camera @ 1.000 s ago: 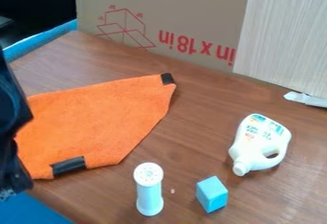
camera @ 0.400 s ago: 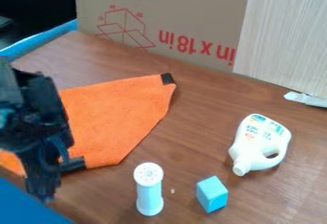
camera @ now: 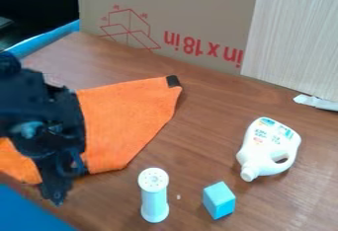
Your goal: Unfolding the cloth from bottom right to top left
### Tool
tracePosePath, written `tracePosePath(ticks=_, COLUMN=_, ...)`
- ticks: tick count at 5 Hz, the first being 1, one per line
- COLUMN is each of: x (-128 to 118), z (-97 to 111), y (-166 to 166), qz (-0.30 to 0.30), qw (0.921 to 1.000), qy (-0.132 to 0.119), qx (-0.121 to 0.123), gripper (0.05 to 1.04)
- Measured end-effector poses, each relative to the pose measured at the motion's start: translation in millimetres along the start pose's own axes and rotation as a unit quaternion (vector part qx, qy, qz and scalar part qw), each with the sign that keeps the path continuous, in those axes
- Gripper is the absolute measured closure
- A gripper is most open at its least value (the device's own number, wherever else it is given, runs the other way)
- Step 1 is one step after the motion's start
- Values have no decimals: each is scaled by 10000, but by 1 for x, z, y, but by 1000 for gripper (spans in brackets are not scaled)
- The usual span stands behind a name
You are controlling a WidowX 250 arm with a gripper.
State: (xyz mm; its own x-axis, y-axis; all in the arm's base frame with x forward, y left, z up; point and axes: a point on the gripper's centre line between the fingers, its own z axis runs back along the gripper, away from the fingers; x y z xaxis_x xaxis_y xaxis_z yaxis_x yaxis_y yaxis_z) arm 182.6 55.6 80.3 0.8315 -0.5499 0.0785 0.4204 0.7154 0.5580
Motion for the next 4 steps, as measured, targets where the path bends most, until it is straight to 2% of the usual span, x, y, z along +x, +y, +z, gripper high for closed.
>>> tracePosePath(ticks=3, x=5, z=-19, y=-4, qz=34, qw=9997, qy=187, qx=168, gripper=83)
tracePosePath(ticks=4, x=11, z=-24, y=-1, qz=93, qw=9995, qy=223, qx=204, gripper=124)
